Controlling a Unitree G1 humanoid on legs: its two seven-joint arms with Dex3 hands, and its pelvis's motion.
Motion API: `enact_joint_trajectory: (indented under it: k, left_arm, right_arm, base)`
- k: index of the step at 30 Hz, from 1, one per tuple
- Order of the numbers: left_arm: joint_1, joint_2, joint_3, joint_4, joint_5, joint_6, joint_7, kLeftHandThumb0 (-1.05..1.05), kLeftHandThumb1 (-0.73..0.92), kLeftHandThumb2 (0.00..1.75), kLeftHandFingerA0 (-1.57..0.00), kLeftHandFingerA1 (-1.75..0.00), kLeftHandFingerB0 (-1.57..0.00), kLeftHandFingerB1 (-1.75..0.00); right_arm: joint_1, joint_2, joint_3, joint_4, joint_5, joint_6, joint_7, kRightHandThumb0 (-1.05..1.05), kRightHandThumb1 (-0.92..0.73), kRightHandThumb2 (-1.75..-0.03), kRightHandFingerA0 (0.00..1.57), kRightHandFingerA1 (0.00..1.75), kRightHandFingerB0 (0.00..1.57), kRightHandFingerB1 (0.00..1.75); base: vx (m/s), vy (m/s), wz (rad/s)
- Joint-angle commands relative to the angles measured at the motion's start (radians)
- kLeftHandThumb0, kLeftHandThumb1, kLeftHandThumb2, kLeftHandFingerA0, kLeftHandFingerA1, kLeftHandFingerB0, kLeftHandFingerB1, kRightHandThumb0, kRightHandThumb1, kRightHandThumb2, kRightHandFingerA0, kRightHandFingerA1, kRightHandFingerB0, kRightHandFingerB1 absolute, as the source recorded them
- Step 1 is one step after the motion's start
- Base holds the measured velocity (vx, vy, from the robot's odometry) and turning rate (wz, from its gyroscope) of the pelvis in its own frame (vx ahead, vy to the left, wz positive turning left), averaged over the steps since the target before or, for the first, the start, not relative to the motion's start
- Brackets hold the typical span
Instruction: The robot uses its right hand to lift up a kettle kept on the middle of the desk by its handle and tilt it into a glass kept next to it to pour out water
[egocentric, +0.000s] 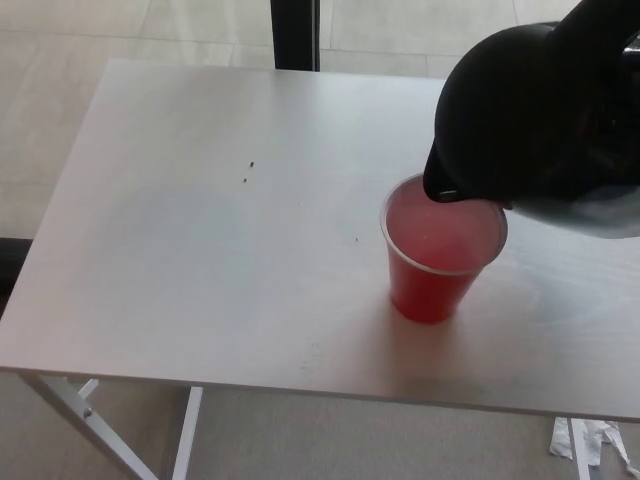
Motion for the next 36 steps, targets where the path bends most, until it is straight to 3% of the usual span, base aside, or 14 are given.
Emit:
enact_joint_trajectory:
  k: [1, 2, 6, 8, 9, 11, 12, 13, 15, 16, 18, 20, 22, 36]
  left_arm:
    - [-0.001, 0.009, 0.002, -0.016, 0.009, 0.025, 0.008, -0.79, 0.75, 1.14, -0.58, -0.68, -0.37, -0.62]
    - [-0.004, 0.010, 0.000, -0.021, 0.012, 0.031, 0.012, -0.83, 0.92, 0.70, -0.63, -0.59, -0.40, -0.55]
    - [-0.002, 0.007, 0.002, -0.041, 0.009, 0.045, 0.013, -0.86, 0.92, 0.70, -0.65, -0.63, -0.40, -0.56]
    - [-0.011, 0.010, -0.003, -0.015, 0.018, 0.029, 0.011, -0.83, 0.73, 1.17, -0.58, -0.67, -0.35, -0.60]
    - [-0.012, 0.012, -0.004, -0.016, 0.020, 0.024, 0.009, -0.92, 0.92, 0.72, -0.64, -0.62, -0.41, -0.56]
    - [-0.011, 0.013, -0.006, -0.018, 0.023, 0.015, 0.008, -0.94, 0.92, 0.72, -0.63, -0.62, -0.41, -0.57]
    - [-0.010, 0.011, -0.003, -0.023, 0.019, 0.019, 0.009, -0.93, 0.75, 1.19, -0.59, -0.67, -0.40, -0.63]
    - [-0.021, 0.013, -0.004, -0.016, 0.021, 0.019, 0.011, -0.96, 0.92, 0.72, -0.63, -0.60, -0.41, -0.56]
    - [-0.020, 0.014, -0.002, -0.019, 0.018, 0.020, 0.002, -0.99, 0.92, 0.73, -0.62, -0.62, -0.39, -0.57]
    - [-0.024, 0.014, -0.003, -0.024, 0.021, 0.015, 0.007, -0.99, 0.75, 1.22, -0.59, -0.66, -0.39, -0.63]
    - [-0.026, 0.013, 0.000, -0.034, 0.020, 0.030, 0.013, -1.03, 0.92, 0.72, -0.63, -0.62, -0.40, -0.58]
    - [-0.030, 0.020, -0.007, -0.017, 0.027, 0.010, -0.004, -1.05, 0.76, 1.29, -0.57, -0.67, -0.33, -0.61]
    - [-0.033, 0.021, -0.009, -0.020, 0.030, 0.012, -0.003, -1.05, 0.92, 0.78, -0.60, -0.62, -0.38, -0.56]
    - [-0.045, 0.017, -0.004, -0.052, 0.030, 0.056, 0.018, -1.05, 0.86, 0.86, -0.63, -0.59, -0.41, -0.54]
  right_arm:
    - [0.006, 0.007, 0.012, -0.028, -0.009, -0.074, -0.033, -0.25, -0.46, -1.17, 1.24, 1.40, 0.99, 1.24]
    - [0.007, 0.008, 0.015, -0.030, -0.010, -0.077, -0.034, -0.20, -0.47, -1.15, 0.94, 1.75, 0.79, 1.49]
    - [0.015, 0.015, 0.025, -0.052, -0.004, -0.076, -0.020, -0.21, -0.48, -1.15, 0.95, 1.75, 0.77, 1.56]
    - [0.022, 0.009, 0.029, -0.041, -0.002, -0.129, -0.035, -0.23, -0.49, -1.12, 0.94, 1.75, 0.72, 1.62]
    - [0.024, 0.006, 0.036, -0.044, -0.008, -0.138, -0.035, -0.25, -0.51, -1.10, 0.92, 1.75, 0.69, 1.65]
    - [0.024, 0.002, 0.045, -0.048, -0.021, -0.148, -0.037, -0.25, -0.51, -1.08, 0.93, 1.75, 0.74, 1.57]
    - [0.024, 0.000, 0.049, -0.048, -0.022, -0.161, -0.037, -0.16, -0.52, -1.05, 1.06, 1.75, 0.78, 1.40]
    - [0.020, -0.004, 0.053, -0.047, -0.029, -0.170, -0.037, -0.24, -0.54, -1.04, 0.91, 1.75, 0.83, 1.31]
    - [0.015, -0.005, 0.068, -0.062, -0.047, -0.169, -0.031, -0.23, -0.52, -1.08, 0.94, 1.75, 0.91, 1.10]
    - [0.008, -0.004, 0.069, -0.060, -0.048, -0.176, -0.033, -0.22, -0.49, -1.11, 0.95, 1.75, 0.92, 1.16]
    - [0.003, 0.001, 0.074, -0.068, -0.053, -0.171, -0.030, -0.23, -0.49, -1.11, 0.99, 1.73, 0.95, 0.98]
    - [-0.007, 0.003, 0.109, -0.095, -0.085, -0.153, -0.004, -0.21, -0.48, -1.15, 1.07, 1.68, 0.80, 1.43]
    - [-0.006, 0.001, 0.112, -0.101, -0.088, -0.153, -0.004, -0.24, -0.50, -1.01, 0.92, 1.75, 0.78, 1.57]
    - [0.010, 0.025, 0.214, -0.233, -0.151, -0.194, 0.035, -0.21, -0.44, -0.91, 0.91, 1.75, 0.68, 1.71]
  base:
    - [0.00, 0.000, 0.00]
    - [0.00, 0.000, 0.00]
    - [0.00, 0.000, 0.00]
    - [0.00, 0.000, 0.00]
    - [0.00, 0.000, 0.00]
    - [0.00, 0.000, 0.00]
    - [0.00, 0.000, 0.00]
    - [0.00, 0.000, 0.00]
    - [0.00, 0.000, 0.00]
    - [0.00, 0.000, 0.00]
    - [0.00, 0.000, 0.00]
    - [0.00, 0.000, 0.00]
    - [0.00, 0.000, 0.00]
    - [0.00, 0.000, 0.00]
